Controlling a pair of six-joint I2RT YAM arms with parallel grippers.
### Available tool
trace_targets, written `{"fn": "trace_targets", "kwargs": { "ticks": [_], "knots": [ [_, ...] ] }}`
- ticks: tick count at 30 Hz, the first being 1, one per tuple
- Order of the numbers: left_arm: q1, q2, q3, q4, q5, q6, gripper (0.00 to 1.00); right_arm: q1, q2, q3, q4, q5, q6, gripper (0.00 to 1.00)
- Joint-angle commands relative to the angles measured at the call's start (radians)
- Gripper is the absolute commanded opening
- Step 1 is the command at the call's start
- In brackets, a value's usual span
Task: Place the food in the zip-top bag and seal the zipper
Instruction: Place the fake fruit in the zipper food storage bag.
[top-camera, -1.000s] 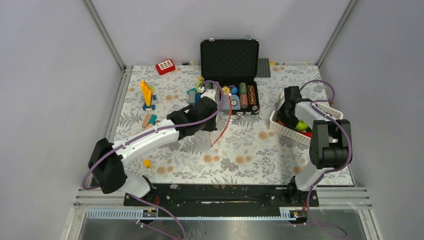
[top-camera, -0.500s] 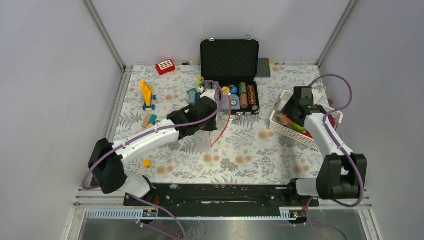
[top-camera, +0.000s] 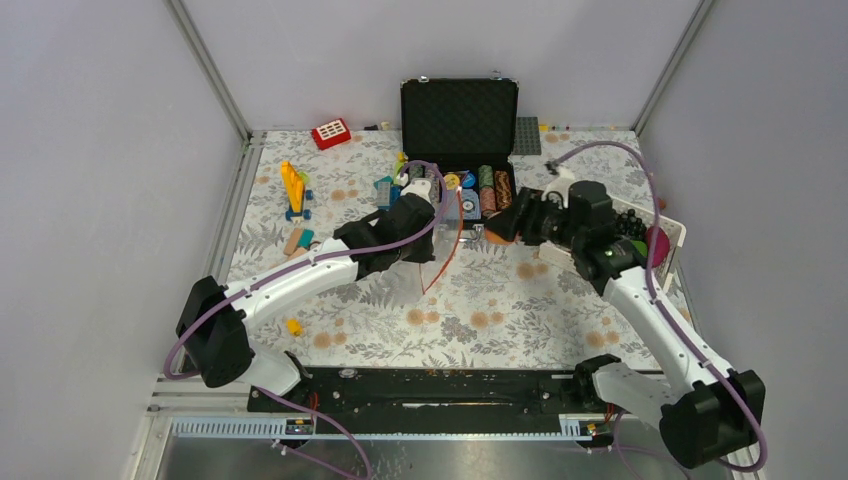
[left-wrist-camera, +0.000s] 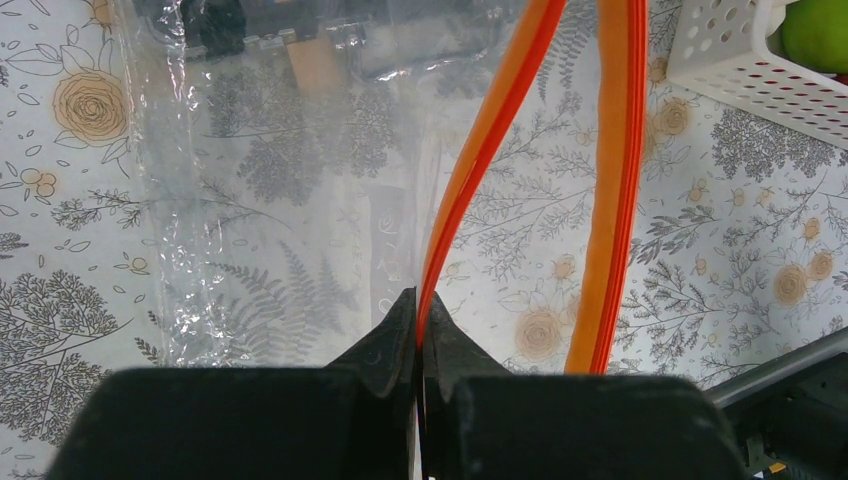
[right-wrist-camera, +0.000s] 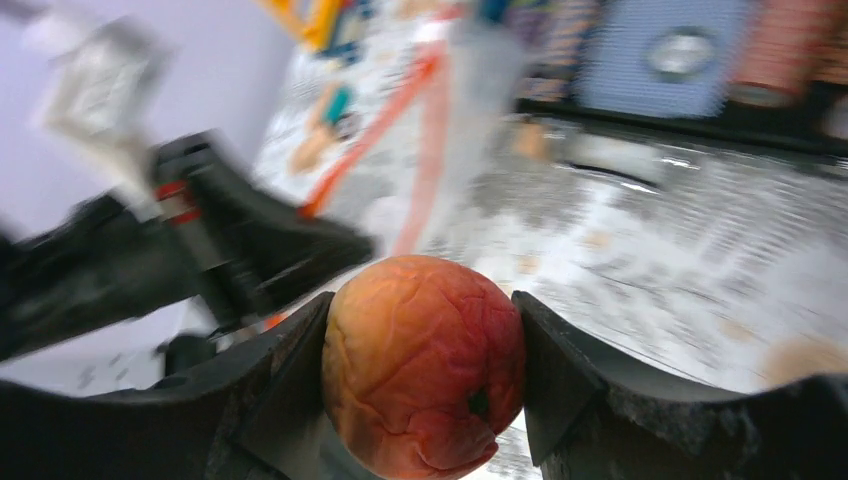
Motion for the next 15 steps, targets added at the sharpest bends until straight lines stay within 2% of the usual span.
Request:
{"fn": "trace_targets", "kwargs": {
  "ticks": [1, 4, 15],
  "knots": [
    [0.003, -0.013, 0.028, 0.059, 0.031, -0.02, 0.0, 0.14, 0.008, -0.005, 0.3, -0.234, 0.076, 0.36],
    [0.002, -0.014, 0.028, 0.059, 0.044, -0.028, 0.0, 0.216, 0.054, 0.017, 0.363, -0.21, 0.093, 0.36],
    [0.002, -0.036, 0.019, 0.073, 0.059, -0.045, 0.0, 0.299, 0.248, 0.085, 0.287, -0.02, 0.07, 0.35]
  ]
}}
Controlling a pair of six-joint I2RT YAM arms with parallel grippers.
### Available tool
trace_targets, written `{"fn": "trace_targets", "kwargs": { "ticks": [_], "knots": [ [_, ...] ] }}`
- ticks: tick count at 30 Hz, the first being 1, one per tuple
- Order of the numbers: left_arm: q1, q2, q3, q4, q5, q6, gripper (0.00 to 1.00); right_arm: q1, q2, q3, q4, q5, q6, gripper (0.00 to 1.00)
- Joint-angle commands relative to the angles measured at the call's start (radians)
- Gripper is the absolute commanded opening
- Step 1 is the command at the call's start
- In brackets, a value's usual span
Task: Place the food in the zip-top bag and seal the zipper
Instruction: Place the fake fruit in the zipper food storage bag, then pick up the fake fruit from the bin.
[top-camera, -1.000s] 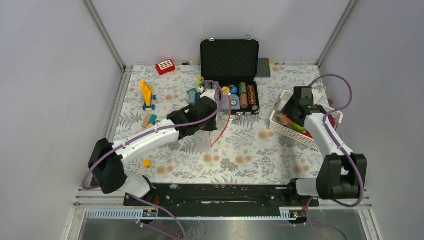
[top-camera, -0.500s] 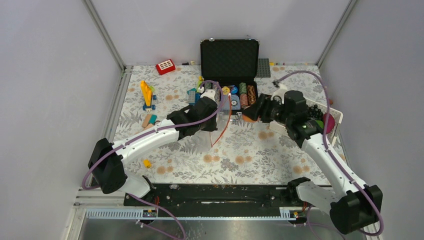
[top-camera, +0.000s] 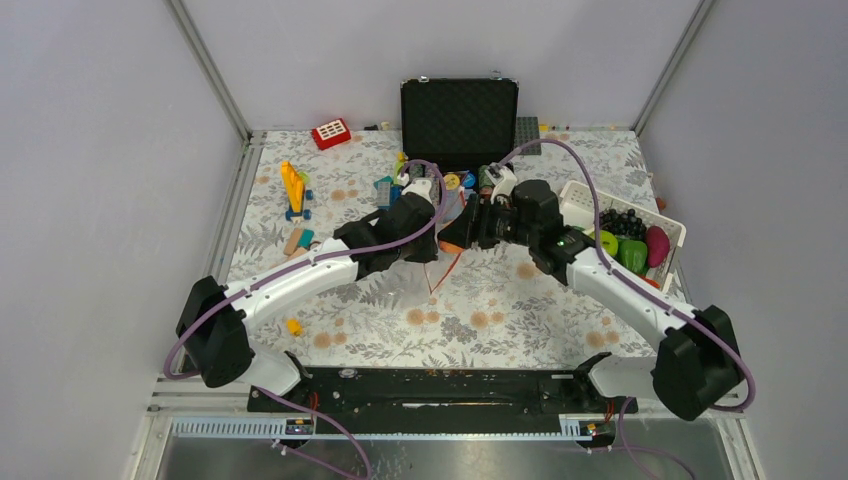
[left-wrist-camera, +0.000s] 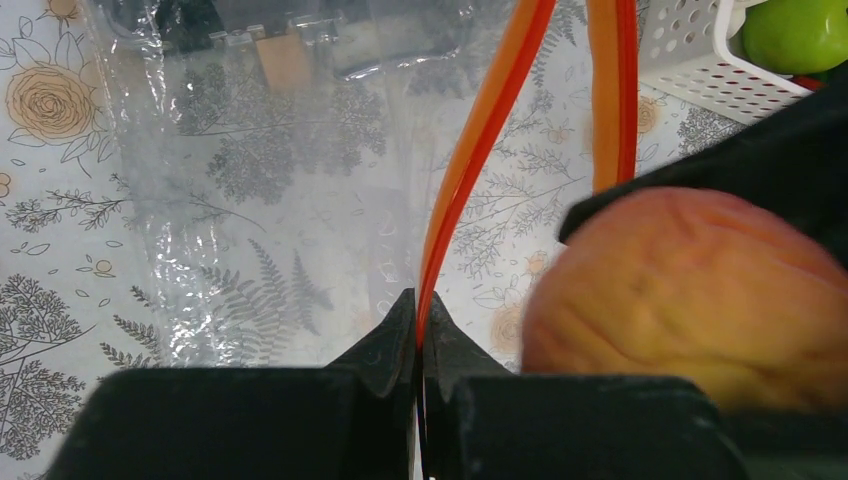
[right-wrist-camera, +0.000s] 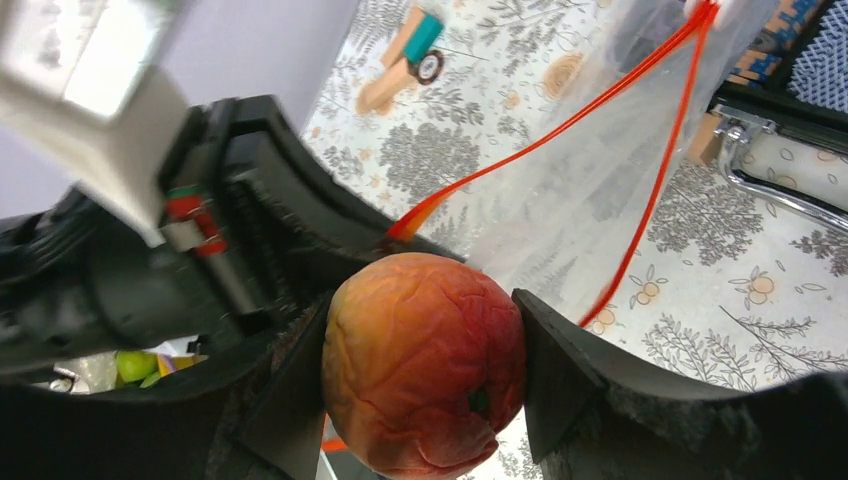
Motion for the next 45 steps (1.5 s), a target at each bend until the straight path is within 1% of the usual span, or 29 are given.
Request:
{"fn": "trace_targets", "kwargs": {
  "ticks": [1, 4, 6, 9, 11, 14, 16, 18, 20, 23, 28, 32, 34, 37, 39, 40, 43, 45],
  "knots": [
    [0.002, -0.039, 0.017, 0.056, 0.018, -0.017, 0.0, 0.03, 0.053, 0.074, -0.021, 0.115, -0.015, 0.35],
    [0.002, -0.053, 0.014, 0.056, 0.022, -0.016, 0.0, 0.044, 0.072, 0.095, -0.096, 0.231, -0.033, 0.35],
    [0.002, -0.062, 0.013, 0.056, 0.022, -0.015, 0.0, 0.053, 0.091, 0.127, -0.187, 0.312, -0.042, 0.37],
    [0.002, -0.075, 0.008, 0.064, 0.028, -0.013, 0.0, 0.068, 0.112, 0.16, -0.258, 0.394, -0.045, 0.42],
    [0.003, -0.08, 0.007, 0.069, 0.035, -0.015, 0.0, 0.077, 0.123, 0.178, -0.287, 0.42, -0.044, 0.46],
    [0.003, -0.086, 0.005, 0.082, 0.058, -0.016, 0.0, 0.091, 0.139, 0.212, -0.326, 0.452, -0.034, 0.57],
    [0.003, -0.089, 0.001, 0.092, 0.072, -0.018, 0.0, 0.098, 0.148, 0.228, -0.335, 0.457, -0.03, 0.72],
    [0.002, -0.09, -0.005, 0.1, 0.077, -0.024, 0.0, 0.106, 0.15, 0.241, -0.343, 0.468, -0.027, 0.81],
    [0.003, -0.094, -0.012, 0.107, 0.086, -0.029, 0.0, 0.111, 0.147, 0.248, -0.348, 0.48, -0.025, 0.88],
    [0.003, -0.1, -0.025, 0.118, 0.094, -0.034, 0.0, 0.113, 0.137, 0.26, -0.364, 0.511, -0.023, 0.94],
    [0.003, -0.102, -0.035, 0.125, 0.092, -0.036, 0.0, 0.113, 0.094, 0.26, -0.381, 0.537, -0.038, 0.96],
    [0.005, -0.097, -0.037, 0.127, 0.08, -0.036, 0.0, 0.113, 0.009, 0.25, -0.402, 0.605, -0.117, 1.0],
    [0.004, -0.095, -0.042, 0.135, 0.08, -0.037, 0.0, 0.111, -0.047, 0.233, -0.419, 0.681, -0.15, 1.0],
    [0.008, -0.092, -0.049, 0.152, 0.087, -0.039, 0.0, 0.096, -0.118, 0.201, -0.47, 0.881, -0.125, 1.0],
    [0.013, -0.088, -0.05, 0.156, 0.094, -0.038, 0.0, 0.054, -0.144, 0.197, -0.539, 0.944, -0.11, 1.0],
    [0.016, -0.086, -0.053, 0.157, 0.097, -0.038, 0.0, 0.015, -0.147, 0.2, -0.578, 0.944, -0.098, 1.0],
    [0.023, -0.087, -0.061, 0.164, 0.106, -0.036, 0.0, -0.148, -0.118, 0.201, -0.663, 0.91, -0.081, 1.0],
    [0.027, -0.087, -0.067, 0.171, 0.111, -0.036, 0.0, -0.225, -0.071, 0.205, -0.693, 0.948, -0.093, 1.0]
  ]
}}
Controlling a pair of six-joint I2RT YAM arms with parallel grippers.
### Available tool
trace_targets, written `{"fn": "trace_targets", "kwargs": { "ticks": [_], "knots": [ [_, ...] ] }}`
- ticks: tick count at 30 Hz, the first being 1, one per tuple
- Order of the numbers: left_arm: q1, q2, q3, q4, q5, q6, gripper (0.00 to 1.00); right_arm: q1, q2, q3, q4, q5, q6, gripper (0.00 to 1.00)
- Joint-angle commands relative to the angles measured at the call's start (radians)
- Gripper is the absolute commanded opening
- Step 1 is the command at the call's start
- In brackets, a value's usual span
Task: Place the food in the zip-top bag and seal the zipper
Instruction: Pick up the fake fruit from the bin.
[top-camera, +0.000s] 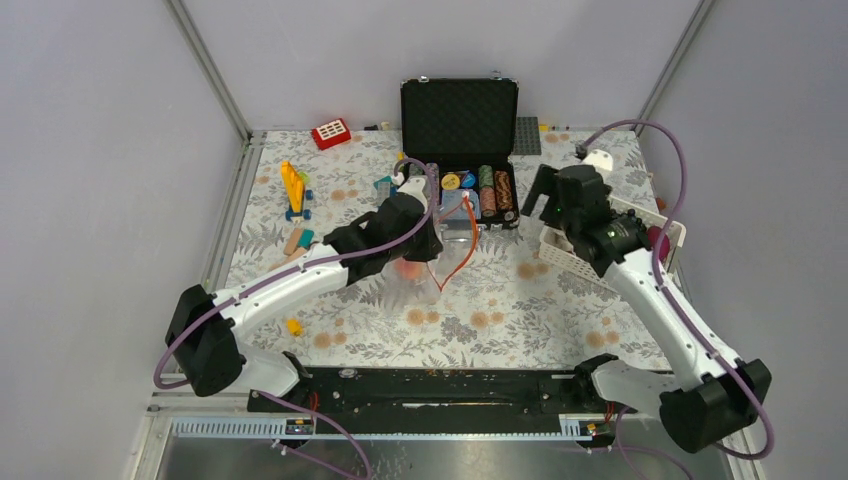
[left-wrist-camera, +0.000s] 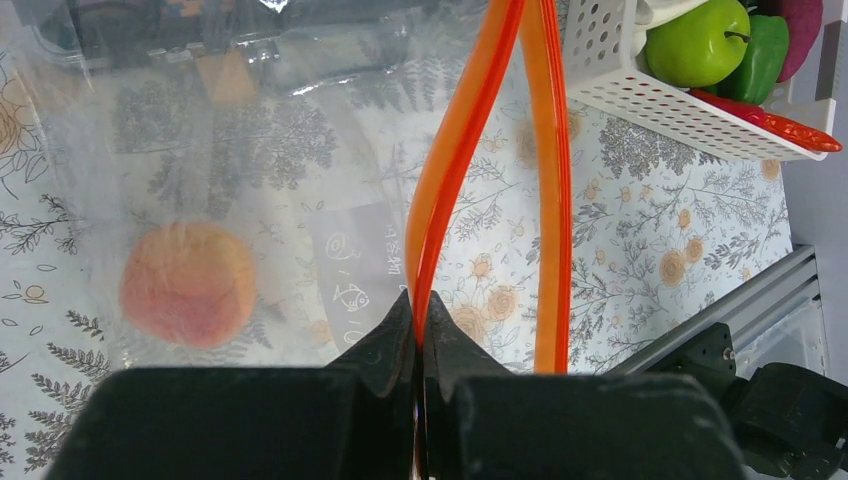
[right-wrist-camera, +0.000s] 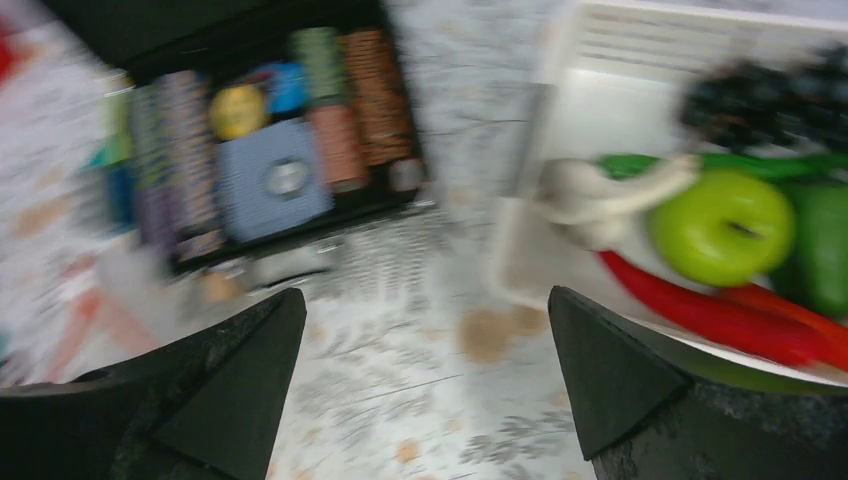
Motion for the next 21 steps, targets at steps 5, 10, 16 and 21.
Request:
{"fn": "trace_targets", "kwargs": {
  "ticks": [5, 10, 16, 21],
  "knots": [
    [0.02, -0.027, -0.02, 0.065, 0.035, -0.002, 0.0, -0.273, 0.265, 0.066, -0.182, 0.131, -0.064, 1.0],
    [0.023, -0.031, -0.029, 0.06, 0.045, 0.009, 0.0, -0.37, 0.421, 0.141, -0.228, 0.105, -0.092, 1.0],
    [0.024, -0.021, -0.033, 0.065, 0.063, 0.019, 0.0, -0.43, 0.483, 0.132, -0.229, 0.132, -0.192, 1.0],
    [0.025, -0.008, -0.029, 0.068, 0.08, 0.022, 0.0, -0.477, 0.547, 0.132, -0.21, 0.112, -0.299, 1.0]
  ]
}}
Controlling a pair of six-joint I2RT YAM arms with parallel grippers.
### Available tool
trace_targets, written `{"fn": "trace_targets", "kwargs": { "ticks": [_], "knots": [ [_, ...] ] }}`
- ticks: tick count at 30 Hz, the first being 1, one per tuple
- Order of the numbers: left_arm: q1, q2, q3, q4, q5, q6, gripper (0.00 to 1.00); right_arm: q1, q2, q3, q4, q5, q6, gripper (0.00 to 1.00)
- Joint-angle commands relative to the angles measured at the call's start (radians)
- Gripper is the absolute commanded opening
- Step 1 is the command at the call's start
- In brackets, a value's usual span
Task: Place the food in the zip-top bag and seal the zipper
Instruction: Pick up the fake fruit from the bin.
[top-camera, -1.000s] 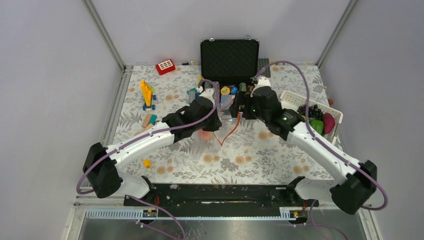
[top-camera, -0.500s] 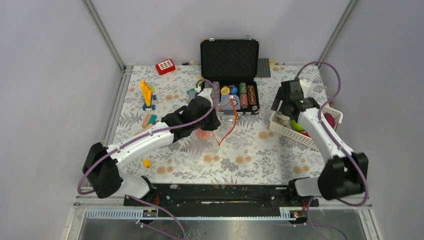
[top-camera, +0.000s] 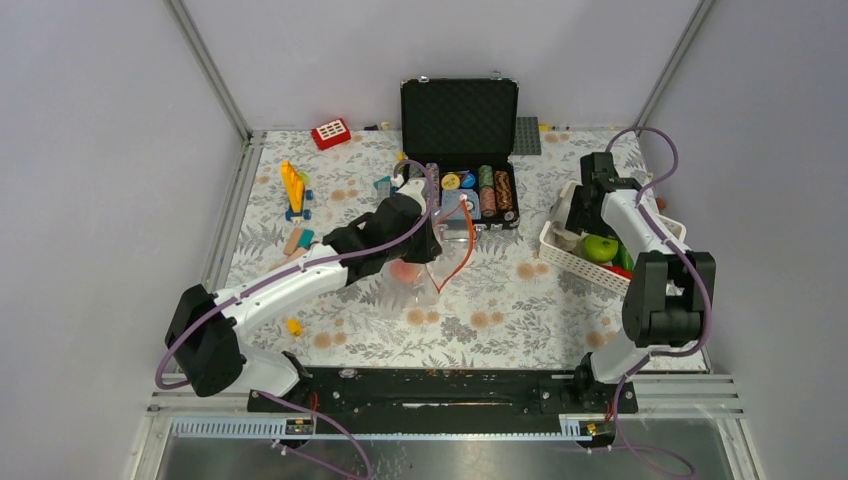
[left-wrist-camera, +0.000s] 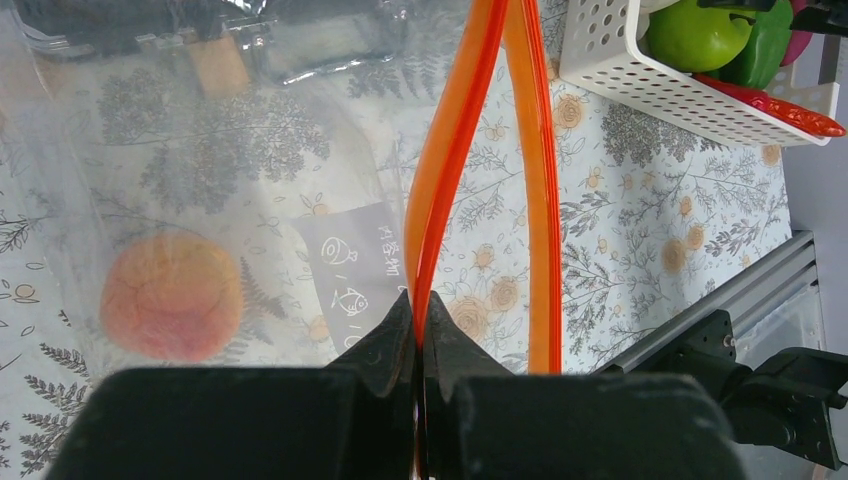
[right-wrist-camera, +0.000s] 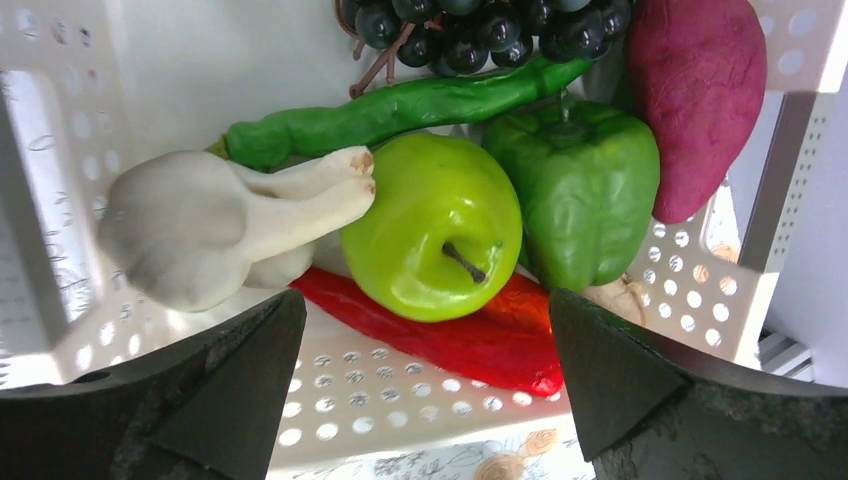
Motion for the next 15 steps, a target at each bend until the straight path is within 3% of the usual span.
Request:
{"fn": "trace_targets", "kwargs": {
  "ticks": [1, 15],
  "knots": [
    [0.006, -0.007, -0.001, 0.052, 0.035, 0.013, 0.0, -0.05, 0.058, 0.027, 0.002, -0.031, -0.118, 1.0],
    [0.009, 0.01, -0.002, 0.061, 0.047, 0.023, 0.0, -0.09, 0.179, 0.037, 0.084, -0.124, -0.184, 0.93]
  ]
}}
